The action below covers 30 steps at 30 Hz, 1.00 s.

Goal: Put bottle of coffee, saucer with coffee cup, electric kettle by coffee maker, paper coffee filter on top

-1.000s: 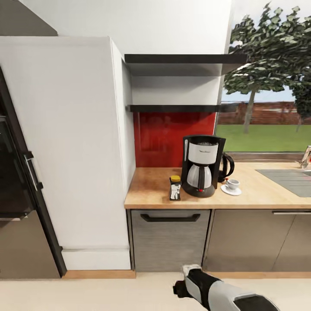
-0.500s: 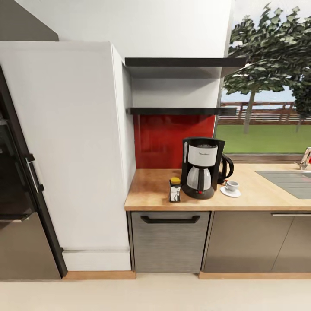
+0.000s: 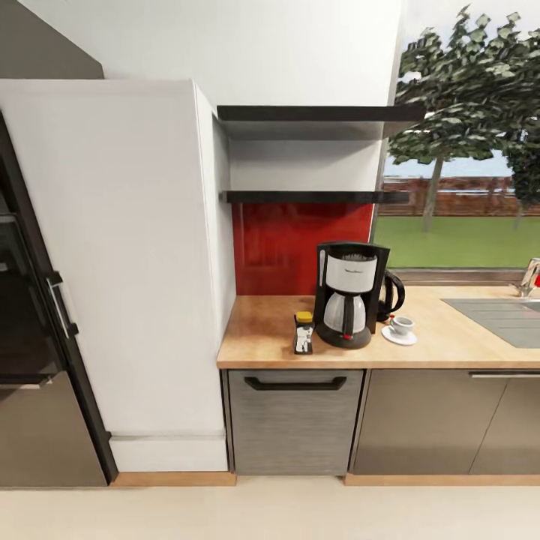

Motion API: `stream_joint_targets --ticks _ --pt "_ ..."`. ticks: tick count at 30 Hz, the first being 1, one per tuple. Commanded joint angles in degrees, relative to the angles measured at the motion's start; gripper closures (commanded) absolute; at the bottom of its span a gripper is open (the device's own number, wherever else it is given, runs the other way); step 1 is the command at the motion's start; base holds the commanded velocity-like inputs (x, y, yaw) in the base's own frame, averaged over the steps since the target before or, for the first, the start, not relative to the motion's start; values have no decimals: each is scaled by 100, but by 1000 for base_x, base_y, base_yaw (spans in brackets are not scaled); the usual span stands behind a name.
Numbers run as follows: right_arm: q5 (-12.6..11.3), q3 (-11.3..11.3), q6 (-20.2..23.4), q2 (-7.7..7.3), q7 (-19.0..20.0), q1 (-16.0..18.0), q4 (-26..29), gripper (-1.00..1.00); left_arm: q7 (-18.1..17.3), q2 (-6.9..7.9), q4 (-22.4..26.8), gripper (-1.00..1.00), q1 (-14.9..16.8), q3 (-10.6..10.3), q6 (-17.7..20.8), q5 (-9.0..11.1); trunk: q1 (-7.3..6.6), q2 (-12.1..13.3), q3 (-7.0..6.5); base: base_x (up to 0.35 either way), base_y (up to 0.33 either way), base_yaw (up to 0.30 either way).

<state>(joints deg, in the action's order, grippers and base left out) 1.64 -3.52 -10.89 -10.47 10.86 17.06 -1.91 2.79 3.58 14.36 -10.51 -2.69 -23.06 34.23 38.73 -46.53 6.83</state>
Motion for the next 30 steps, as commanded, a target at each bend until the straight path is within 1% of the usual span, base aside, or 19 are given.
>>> stream_joint_targets --ticks 1,5,10,12,14,16,17,18,21,22,26,30 --pt "18 -30 -98 -2 -2 3 -20 -100 29 2 15 -100 -4 -28 -10 16 -21 35 -11 0 0 0" --pt "14 -30 -198 -26 -10 -5 -20 -100 29 -3 14 -100 -4 -29 -15 16 -109 196 -83 0 0 0" --pt "12 -33 -267 -64 -13 -52 -20 -100 29 5 14 -100 -4 -16 19 74 -219 396 -173 0 0 0" --pt "12 -33 -374 -70 -41 -78 -20 -100 29 15 14 -100 -4 -6 20 85 -263 476 -208 0 0 0" --pt "1 -29 -588 -71 -199 -94 -20 -100 29 28 14 -100 -4 4 -10 95 -307 557 -244 0 0 0" --pt "-13 -27 -713 -62 -463 -101 -20 -100 29 27 6 -100 -4 15 -75 118 -351 637 -280 0 0 0" --pt "-20 -27 -771 -38 -640 -104 -20 -100 29 18 -28 -100 -4 21 -255 162 -373 677 -298 0 0 0" --pt "-16 -27 -778 -33 -671 -104 -20 -100 29 15 -67 -100 -4 21 -332 177 -395 717 -316 0 0 0" --pt "3 -26 -826 -32 -702 -109 -20 -100 29 0 -203 -100 -4 23 -468 199 -461 837 -370 0 0 0" --pt "9 -26 -867 -57 -681 -113 -20 -100 24 -14 -247 -100 -4 14 -508 189 -482 877 -388 0 0 0" --pt "14 -30 -892 -118 -571 -114 -20 -100 21 -36 -249 -100 -4 7 -521 176 -570 1038 -460 0 0 0" --pt "14 -29 -945 -148 -510 -116 -20 -100 20 -40 -244 -100 -4 6 -523 173 -658 1198 -532 0 0 0"
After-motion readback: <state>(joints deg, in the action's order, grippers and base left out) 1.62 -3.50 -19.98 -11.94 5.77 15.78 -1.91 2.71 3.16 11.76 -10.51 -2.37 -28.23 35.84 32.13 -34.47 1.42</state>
